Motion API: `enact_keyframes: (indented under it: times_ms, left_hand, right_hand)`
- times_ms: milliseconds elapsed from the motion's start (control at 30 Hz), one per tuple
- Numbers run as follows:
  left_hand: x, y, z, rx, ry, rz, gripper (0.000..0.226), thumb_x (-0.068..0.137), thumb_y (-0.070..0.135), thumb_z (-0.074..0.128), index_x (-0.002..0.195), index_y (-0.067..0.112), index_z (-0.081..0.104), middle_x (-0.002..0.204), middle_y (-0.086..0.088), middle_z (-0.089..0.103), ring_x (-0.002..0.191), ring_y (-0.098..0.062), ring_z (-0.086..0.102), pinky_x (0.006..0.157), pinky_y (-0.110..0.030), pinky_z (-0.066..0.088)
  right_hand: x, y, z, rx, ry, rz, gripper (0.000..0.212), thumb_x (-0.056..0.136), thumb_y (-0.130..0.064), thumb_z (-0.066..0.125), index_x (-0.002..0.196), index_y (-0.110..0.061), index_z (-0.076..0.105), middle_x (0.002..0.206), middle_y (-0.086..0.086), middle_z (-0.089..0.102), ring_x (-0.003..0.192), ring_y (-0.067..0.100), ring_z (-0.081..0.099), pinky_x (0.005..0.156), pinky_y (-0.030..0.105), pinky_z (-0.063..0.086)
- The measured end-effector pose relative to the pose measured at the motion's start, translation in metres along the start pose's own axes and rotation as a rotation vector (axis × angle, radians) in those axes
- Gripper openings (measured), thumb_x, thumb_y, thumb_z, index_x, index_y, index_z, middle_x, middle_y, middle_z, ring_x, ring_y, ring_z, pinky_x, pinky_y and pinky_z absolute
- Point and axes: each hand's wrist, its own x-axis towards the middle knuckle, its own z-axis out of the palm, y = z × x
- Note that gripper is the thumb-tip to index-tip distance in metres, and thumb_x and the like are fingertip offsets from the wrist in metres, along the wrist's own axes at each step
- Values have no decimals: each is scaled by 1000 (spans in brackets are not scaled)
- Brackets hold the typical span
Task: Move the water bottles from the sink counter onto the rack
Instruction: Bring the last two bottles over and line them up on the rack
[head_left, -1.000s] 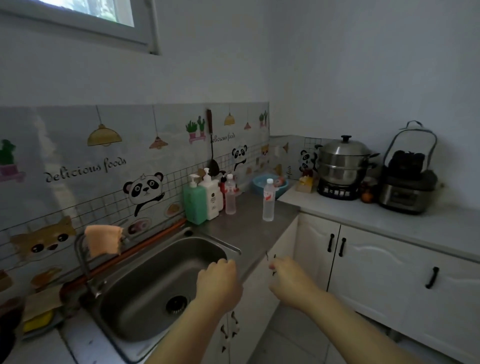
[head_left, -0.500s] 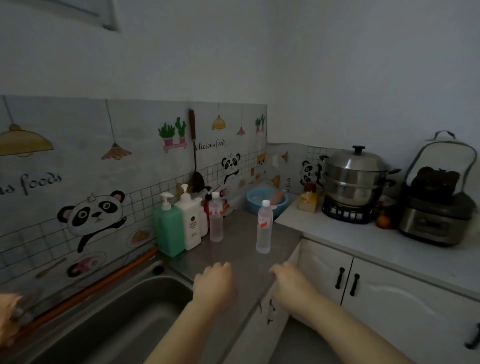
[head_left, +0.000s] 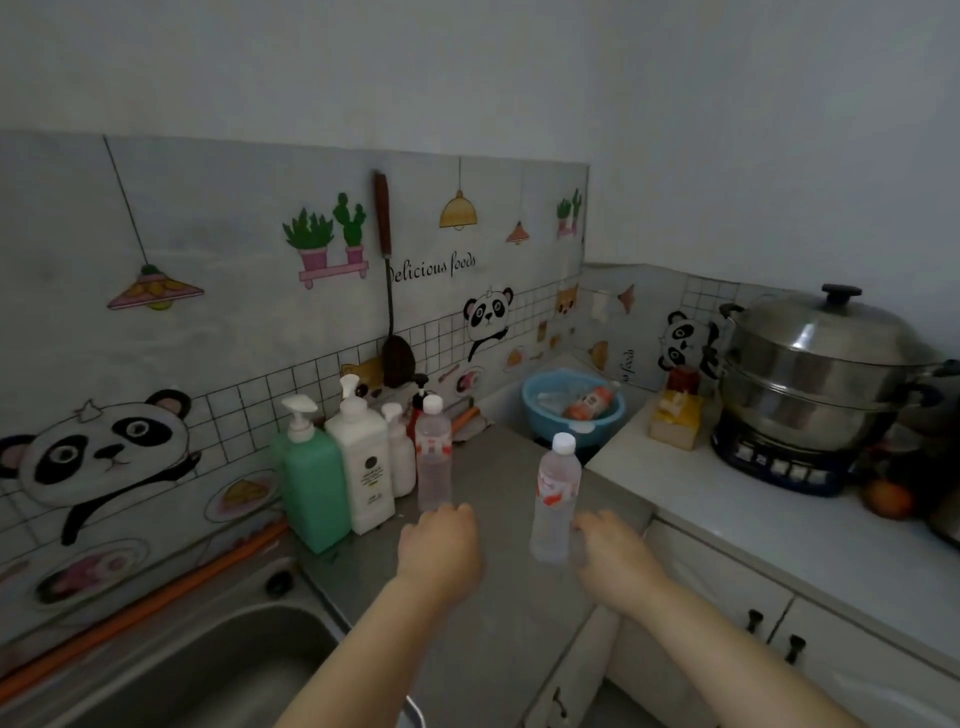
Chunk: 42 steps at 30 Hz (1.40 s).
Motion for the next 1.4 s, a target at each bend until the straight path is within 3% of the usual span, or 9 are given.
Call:
enact_keyframes:
  times_ms: [267, 467, 600, 767, 900, 1167, 1400]
  left_hand:
    - [91, 28, 13, -88, 24, -168, 36, 89, 25, 54, 121, 11, 46, 127, -9, 51, 118, -28, 49, 96, -41, 44]
    - [129, 27, 27, -184, 82, -295, 51, 88, 31, 57, 132, 14, 38, 134, -8, 46, 121, -27, 47, 97, -39, 45]
    - [145, 14, 36, -264, 153, -382, 61, 85, 31, 62, 137, 14, 33, 135, -6, 47, 122, -24, 47, 97, -37, 47]
    - [169, -4, 47, -364, 198, -440, 67, 85, 33, 62, 140, 13, 29, 135, -7, 46, 122, -26, 48, 97, -39, 48]
    - [193, -13, 53, -455, 235, -475, 74, 83, 31, 67, 141, 11, 27, 140, -9, 44, 125, -26, 48, 101, -37, 46]
    - [236, -31, 61, -726, 366, -551, 94, 74, 27, 77, 145, 13, 18, 147, -9, 38, 131, -29, 44, 104, -48, 44]
    - [256, -32, 73, -943, 507, -613, 82, 73, 15, 78, 139, 13, 28, 139, -8, 48, 126, -29, 49, 95, -41, 45]
  right_hand:
    - [98, 43, -13, 35, 63, -9, 55, 83, -21, 65, 131, -15, 40, 132, 8, 46, 119, 24, 51, 96, 33, 46]
    - [144, 51, 2, 258, 64, -30, 75, 69, -33, 80, 130, -16, 40, 131, 6, 50, 118, 24, 51, 94, 36, 47]
    - [165, 49, 18, 444, 41, -42, 88, 63, -29, 85, 135, -11, 38, 130, 10, 50, 120, 27, 51, 94, 35, 43]
    - [182, 47, 37, 668, 135, 24, 83, 61, -16, 86, 132, -11, 44, 127, 12, 56, 117, 31, 54, 94, 38, 43]
    - [195, 39, 41, 672, 181, 24, 69, 66, -18, 83, 126, -12, 48, 120, 11, 59, 109, 31, 58, 80, 28, 39]
    - [226, 13, 41, 699, 215, 32, 67, 64, -22, 84, 120, -18, 49, 104, -2, 55, 101, 25, 58, 79, 31, 42]
    - [252, -18, 51, 728, 193, 22, 66, 65, -23, 83, 120, -21, 48, 100, -6, 54, 91, 15, 54, 78, 28, 42]
